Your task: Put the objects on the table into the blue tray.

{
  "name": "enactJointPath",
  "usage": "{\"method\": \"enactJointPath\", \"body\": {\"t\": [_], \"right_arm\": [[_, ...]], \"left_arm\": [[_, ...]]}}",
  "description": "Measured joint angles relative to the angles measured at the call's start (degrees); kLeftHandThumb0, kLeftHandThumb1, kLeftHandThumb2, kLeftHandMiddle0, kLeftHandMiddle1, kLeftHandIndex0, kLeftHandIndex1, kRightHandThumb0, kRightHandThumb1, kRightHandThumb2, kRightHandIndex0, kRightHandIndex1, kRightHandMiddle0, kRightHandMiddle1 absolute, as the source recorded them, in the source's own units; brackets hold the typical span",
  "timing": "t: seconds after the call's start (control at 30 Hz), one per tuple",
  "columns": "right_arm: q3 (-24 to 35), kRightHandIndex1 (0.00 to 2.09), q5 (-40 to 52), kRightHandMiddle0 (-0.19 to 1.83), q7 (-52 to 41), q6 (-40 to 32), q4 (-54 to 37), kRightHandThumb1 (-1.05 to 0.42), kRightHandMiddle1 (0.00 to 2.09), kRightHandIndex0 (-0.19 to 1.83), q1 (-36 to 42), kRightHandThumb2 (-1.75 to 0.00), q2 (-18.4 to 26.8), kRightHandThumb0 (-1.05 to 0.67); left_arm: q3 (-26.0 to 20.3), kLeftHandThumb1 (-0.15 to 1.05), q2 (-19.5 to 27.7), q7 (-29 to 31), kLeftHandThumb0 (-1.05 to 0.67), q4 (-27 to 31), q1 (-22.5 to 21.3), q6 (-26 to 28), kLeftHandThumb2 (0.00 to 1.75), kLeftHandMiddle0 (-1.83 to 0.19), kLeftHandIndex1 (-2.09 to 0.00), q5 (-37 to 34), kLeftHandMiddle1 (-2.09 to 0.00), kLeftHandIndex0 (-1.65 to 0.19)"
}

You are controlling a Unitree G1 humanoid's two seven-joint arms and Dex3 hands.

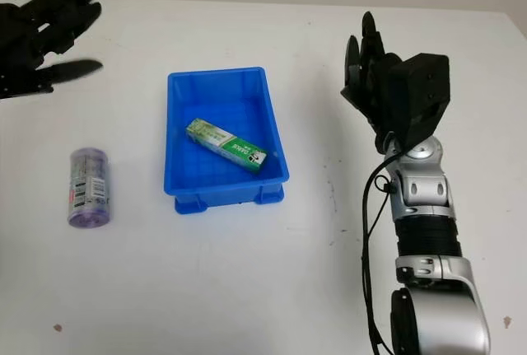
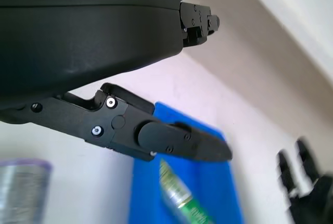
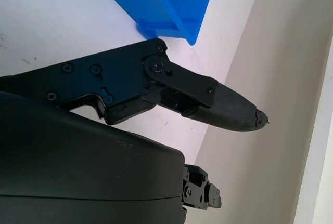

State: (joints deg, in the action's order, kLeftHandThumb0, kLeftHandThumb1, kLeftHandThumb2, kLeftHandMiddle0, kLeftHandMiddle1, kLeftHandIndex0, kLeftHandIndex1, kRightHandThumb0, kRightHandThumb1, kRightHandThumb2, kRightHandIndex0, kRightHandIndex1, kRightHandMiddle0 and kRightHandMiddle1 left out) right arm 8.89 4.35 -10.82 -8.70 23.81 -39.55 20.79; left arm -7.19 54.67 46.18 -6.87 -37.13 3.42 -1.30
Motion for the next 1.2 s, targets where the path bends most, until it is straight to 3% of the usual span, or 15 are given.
{"method": "enactJointPath", "body": {"t": [0.07, 0.13, 0.33, 0.5, 0.57, 0.67, 0.77, 0.93, 1.2], "right_arm": [[0.0, 0.0, 0.0, -0.19, -0.34, -0.01, 0.0, -1.05, 0.0, -0.19, 0.01, -0.85, 0.01, -0.73], [0.02, 0.0, 0.01, -0.19, -0.54, -0.01, 0.05, -1.05, 0.0, -0.19, 0.01, -0.85, 0.02, -0.72], [0.11, 0.0, 0.1, -0.19, -0.61, 0.06, 1.13, -1.05, 0.0, -0.19, 0.0, -0.85, 0.01, -0.7], [0.18, 0.0, 0.89, -0.19, -0.78, 0.52, 1.82, -1.05, 0.0, -0.19, -0.02, -0.86, -0.21, -0.68], [0.17, 0.0, 0.89, -0.19, -0.74, 0.96, 2.28, -1.05, 0.0, -0.19, -0.04, -0.86, -0.33, -0.69], [0.11, 0.0, 0.87, -0.19, -0.73, 1.77, 3.12, -1.05, 0.0, -0.19, -0.06, -0.87, -0.47, -0.68], [0.09, 0.0, 0.87, -0.19, -0.38, 2.05, 3.52, -1.05, 0.0, -0.19, -0.1, -0.86, -0.9, -0.68], [-0.19, 0.0, 0.76, -0.19, 0.01, 2.48, 3.91, -1.05, 0.0, -0.19, -0.22, -0.88, -1.38, -0.68], [-0.22, 0.0, 1.05, -0.19, -0.79, 2.94, 4.05, -1.05, 0.0, -0.19, -0.26, -0.88, -1.46, -0.67]], "left_arm": [[1.3, 0.81, 2.68, 0.39, -0.48, 0.66, 0.41, -4.99, 0.04, 0.12, -0.03, 4.71, -0.05, 0.09], [3.23, 0.82, 6.38, -0.24, -0.47, 0.85, 0.82, -13.47, 0.05, 0.12, -0.04, 11.61, -0.05, 0.1], [8.22, 0.82, 13.92, -12.57, -0.45, -5.96, 0.43, -44.91, 0.05, 0.11, -0.05, 31.45, -0.05, 0.09], [11.07, 0.88, 16.6, -21.67, -0.46, -10.78, -1.46, -59.96, 0.07, 0.15, -0.05, 43.1, -0.05, 0.11], [11.22, 1.01, 18.06, -28.21, -0.21, -11.33, -2.13, -64.78, 0.18, 0.12, -0.05, 49.54, -0.06, 0.1], [11.69, 1.04, 19.62, -38.33, -0.06, -12.38, -3.82, -69.16, 0.29, 0.11, -0.05, 58.49, -0.06, 0.1], [13.73, 1.05, 21.67, -48.1, -0.01, -13.89, -5.94, -72.0, 0.36, 0.11, -0.05, 66.65, -0.06, 0.1], [17.27, 1.05, 22.81, -55.29, -0.05, -15.55, -7.15, -73.85, 0.37, 0.1, -0.06, 72.03, -0.06, 0.09], [21.97, 1.05, 23.08, -64.4, -0.04, -16.78, -7.07, -72.17, 0.33, 0.06, -0.06, 78.06, -0.06, 0.05]]}}
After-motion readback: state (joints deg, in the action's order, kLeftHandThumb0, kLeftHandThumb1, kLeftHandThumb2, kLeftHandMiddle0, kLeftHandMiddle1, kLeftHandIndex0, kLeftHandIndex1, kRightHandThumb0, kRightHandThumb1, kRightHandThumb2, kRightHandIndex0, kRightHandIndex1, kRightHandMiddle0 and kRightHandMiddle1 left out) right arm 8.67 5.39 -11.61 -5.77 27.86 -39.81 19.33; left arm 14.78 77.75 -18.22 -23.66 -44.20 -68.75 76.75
